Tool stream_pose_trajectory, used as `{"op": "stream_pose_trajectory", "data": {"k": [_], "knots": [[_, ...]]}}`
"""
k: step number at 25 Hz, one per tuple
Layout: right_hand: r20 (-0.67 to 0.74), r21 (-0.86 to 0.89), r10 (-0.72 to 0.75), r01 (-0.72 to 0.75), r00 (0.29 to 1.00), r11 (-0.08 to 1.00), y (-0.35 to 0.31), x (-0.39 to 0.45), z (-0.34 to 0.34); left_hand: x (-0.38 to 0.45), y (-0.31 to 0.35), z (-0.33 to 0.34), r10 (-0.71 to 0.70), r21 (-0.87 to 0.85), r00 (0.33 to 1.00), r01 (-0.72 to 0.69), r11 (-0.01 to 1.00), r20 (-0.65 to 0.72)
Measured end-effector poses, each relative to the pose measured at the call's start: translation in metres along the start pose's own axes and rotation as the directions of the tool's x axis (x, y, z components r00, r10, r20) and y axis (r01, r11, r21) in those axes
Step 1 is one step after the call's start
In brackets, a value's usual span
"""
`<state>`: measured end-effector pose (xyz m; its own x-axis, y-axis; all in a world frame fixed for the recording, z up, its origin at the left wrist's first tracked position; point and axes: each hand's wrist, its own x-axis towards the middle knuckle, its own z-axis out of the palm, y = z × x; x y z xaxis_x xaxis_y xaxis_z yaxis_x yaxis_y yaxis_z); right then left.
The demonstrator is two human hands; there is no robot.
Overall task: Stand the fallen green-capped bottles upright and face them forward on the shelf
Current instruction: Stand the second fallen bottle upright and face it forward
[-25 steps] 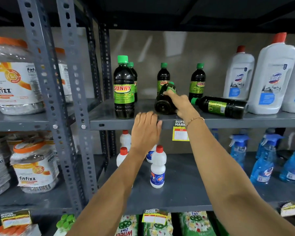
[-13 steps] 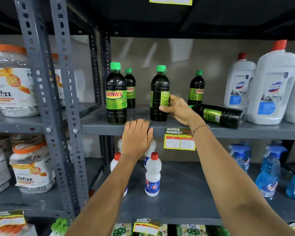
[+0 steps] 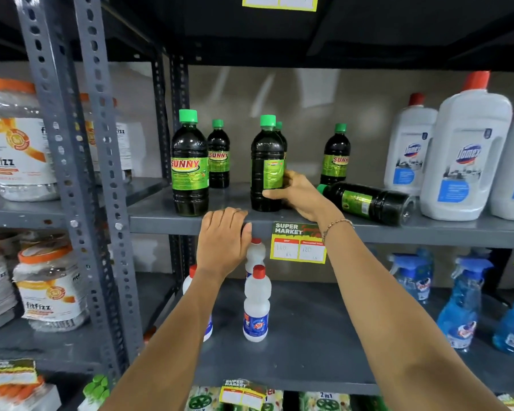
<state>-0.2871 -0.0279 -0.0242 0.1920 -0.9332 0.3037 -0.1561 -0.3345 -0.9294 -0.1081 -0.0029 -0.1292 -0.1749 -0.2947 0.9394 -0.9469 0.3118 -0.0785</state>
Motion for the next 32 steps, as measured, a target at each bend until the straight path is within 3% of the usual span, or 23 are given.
{"op": "stream_pose_trajectory", "data": {"k": [11,32], "knots": [[-0.092,-0.183,0.020,-0.037,0.996,0.982,0.003,-0.009,0.002,-0.001,0.000,-0.004,0.008,-0.035,0.999,-0.007,0.999,0.034],[-0.054,-0.148,0.049,-0.056,0.997,0.987,0.001,-0.014,0.001,-0.003,0.001,-0.004,-0.026,-0.067,0.998,0.030,0.997,0.057]]}}
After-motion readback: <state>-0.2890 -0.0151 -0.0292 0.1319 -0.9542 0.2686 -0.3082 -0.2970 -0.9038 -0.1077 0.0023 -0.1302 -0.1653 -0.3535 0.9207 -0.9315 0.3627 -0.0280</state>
